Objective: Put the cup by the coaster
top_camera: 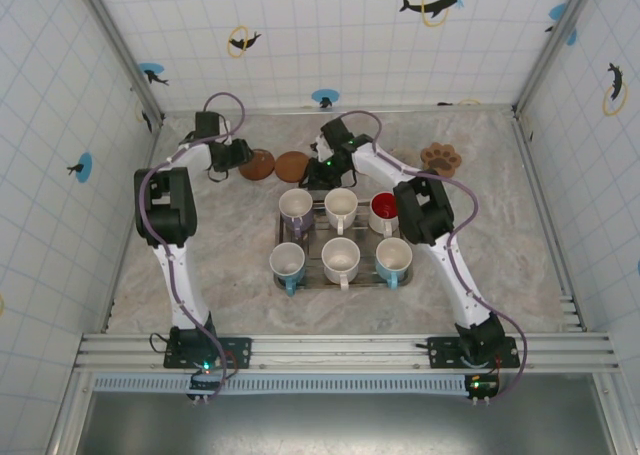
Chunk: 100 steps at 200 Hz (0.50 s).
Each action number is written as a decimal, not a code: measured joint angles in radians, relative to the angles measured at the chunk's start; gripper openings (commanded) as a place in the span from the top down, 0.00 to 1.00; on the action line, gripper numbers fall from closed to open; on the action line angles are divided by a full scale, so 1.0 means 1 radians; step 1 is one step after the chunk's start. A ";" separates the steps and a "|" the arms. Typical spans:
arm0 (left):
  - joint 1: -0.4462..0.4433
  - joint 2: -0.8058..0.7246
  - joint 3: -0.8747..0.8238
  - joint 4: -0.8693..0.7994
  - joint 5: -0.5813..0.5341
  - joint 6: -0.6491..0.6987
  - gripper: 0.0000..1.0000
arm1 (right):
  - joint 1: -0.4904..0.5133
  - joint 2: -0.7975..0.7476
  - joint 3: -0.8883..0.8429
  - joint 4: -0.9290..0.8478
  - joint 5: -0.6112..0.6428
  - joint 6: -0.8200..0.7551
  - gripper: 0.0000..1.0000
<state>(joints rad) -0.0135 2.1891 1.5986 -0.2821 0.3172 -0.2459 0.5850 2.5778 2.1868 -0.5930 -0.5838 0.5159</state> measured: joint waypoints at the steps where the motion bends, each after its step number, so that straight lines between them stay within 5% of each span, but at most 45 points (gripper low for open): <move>1: 0.000 0.000 0.000 0.000 0.000 0.000 0.38 | 0.000 0.000 0.000 0.001 0.000 0.001 0.64; 100: 0.000 -0.048 -0.026 -0.001 0.000 0.003 0.38 | 0.005 0.047 0.028 0.112 -0.048 0.085 0.63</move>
<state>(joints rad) -0.0135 2.1410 1.5726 -0.2829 0.3176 -0.2428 0.5900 2.6244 2.2150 -0.4812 -0.6323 0.6014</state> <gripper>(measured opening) 0.615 0.366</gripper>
